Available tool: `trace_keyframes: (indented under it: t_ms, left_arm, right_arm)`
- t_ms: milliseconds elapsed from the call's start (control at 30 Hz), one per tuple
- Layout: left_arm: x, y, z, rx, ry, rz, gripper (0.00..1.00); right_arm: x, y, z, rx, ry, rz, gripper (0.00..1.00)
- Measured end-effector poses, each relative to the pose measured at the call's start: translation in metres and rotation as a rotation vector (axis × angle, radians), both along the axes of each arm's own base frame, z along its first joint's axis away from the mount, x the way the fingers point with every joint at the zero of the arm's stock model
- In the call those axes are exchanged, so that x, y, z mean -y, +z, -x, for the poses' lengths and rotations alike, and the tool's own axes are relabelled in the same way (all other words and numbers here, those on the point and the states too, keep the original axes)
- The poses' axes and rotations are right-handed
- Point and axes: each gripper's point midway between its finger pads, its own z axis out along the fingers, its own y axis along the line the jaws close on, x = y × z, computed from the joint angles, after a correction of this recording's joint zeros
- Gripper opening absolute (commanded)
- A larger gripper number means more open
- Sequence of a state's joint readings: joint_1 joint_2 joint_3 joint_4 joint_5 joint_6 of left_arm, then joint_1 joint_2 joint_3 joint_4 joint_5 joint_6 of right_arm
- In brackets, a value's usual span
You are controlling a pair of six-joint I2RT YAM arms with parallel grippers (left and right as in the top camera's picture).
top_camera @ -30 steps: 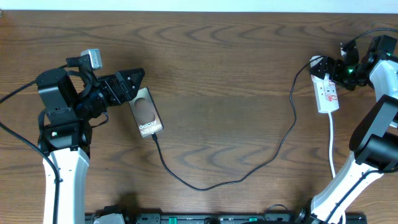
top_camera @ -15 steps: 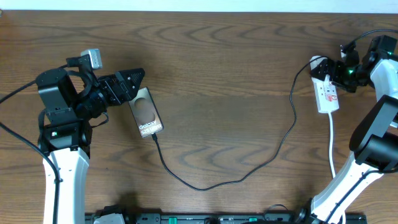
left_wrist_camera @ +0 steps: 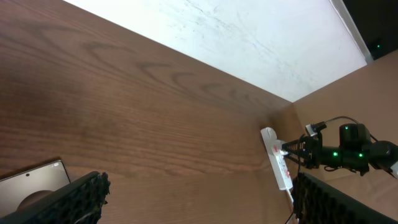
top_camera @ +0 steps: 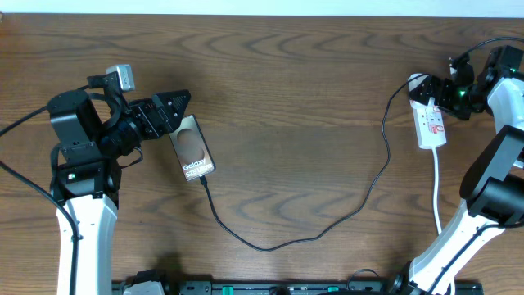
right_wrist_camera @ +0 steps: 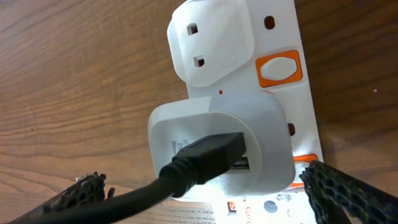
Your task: Plug charger to phone and switch on socket
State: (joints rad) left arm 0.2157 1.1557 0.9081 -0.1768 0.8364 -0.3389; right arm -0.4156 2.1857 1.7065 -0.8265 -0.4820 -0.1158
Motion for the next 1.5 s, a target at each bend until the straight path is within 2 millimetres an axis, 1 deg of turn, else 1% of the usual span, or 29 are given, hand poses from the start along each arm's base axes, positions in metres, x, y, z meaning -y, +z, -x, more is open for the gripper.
trace_keyframes:
  t_ms: [300,800,1067,1500]
  left_arm:
    - [0.0,0.0,0.0,0.0,0.0,0.0,0.95]
    - [0.0,0.0,0.0,0.0,0.0,0.0,0.95]
    - [0.0,0.0,0.0,0.0,0.0,0.0,0.95]
    - [0.0,0.0,0.0,0.0,0.0,0.0,0.95]
  right_arm:
    - [-0.009,-0.001,-0.003,-0.005,0.014,0.014,0.99]
    - [-0.008,-0.002,-0.002,-0.022,-0.011,0.011,0.99]
    - [-0.002,-0.013,-0.005,-0.033,-0.021,0.033,0.98]
    - [-0.003,-0.014,-0.008,-0.041,-0.019,0.041,0.95]
